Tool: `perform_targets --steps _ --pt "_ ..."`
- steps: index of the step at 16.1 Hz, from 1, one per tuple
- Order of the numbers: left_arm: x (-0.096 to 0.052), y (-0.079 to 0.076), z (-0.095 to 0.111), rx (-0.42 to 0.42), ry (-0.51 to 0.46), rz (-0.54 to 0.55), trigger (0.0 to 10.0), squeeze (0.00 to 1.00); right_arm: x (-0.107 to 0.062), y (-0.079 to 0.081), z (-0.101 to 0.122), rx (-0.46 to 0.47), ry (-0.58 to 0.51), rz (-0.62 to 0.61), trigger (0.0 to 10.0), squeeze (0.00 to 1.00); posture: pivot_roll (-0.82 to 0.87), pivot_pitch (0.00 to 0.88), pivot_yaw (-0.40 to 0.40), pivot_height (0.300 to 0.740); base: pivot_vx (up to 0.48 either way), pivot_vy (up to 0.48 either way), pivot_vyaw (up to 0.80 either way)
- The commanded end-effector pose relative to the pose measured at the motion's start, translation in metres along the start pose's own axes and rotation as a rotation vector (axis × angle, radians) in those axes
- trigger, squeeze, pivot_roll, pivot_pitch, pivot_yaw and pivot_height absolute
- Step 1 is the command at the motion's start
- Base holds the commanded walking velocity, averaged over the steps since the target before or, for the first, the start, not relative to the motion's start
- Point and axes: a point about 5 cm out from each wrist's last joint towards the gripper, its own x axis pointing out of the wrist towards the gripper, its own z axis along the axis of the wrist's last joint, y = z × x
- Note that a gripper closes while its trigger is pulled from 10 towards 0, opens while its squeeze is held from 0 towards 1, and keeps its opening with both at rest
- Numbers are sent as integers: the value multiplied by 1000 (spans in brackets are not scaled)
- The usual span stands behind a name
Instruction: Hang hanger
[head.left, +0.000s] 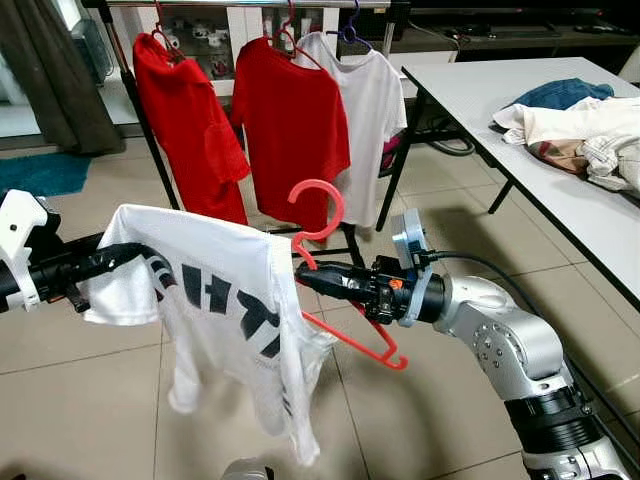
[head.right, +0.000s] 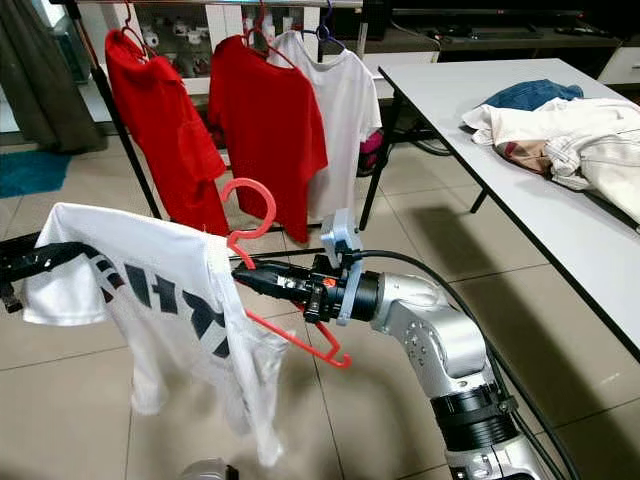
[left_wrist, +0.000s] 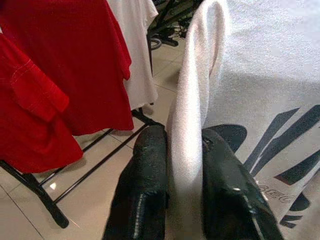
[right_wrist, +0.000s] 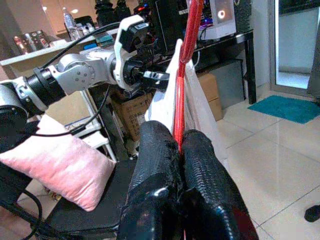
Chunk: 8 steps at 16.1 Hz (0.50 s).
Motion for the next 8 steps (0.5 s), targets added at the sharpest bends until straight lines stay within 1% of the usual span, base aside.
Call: perform_targets --steps 1,4,5,7,8 --pt "-1 3 3 25 15 7 0 0 1 6 9 -34 -29 42 10000 0 62 15 31 740 0 0 0" --pt "3 4 -1 23 7 10 0 0 2 7 9 -38 -32 50 10000 0 60 10 32 740 0 0 0" --pt "4 5 0 16 -13 24 0 0 2 7 9 -38 -32 52 10000 0 59 9 33 740 0 0 0" --pt "-1 11 1 8 -32 71 0 0 1 7 9 -37 -32 50 10000 0 59 9 35 740 0 0 0" --pt "-6 18 -3 12 -13 138 0 0 0 6 9 -37 -34 44 10000 0 60 8 35 740 0 0 0"
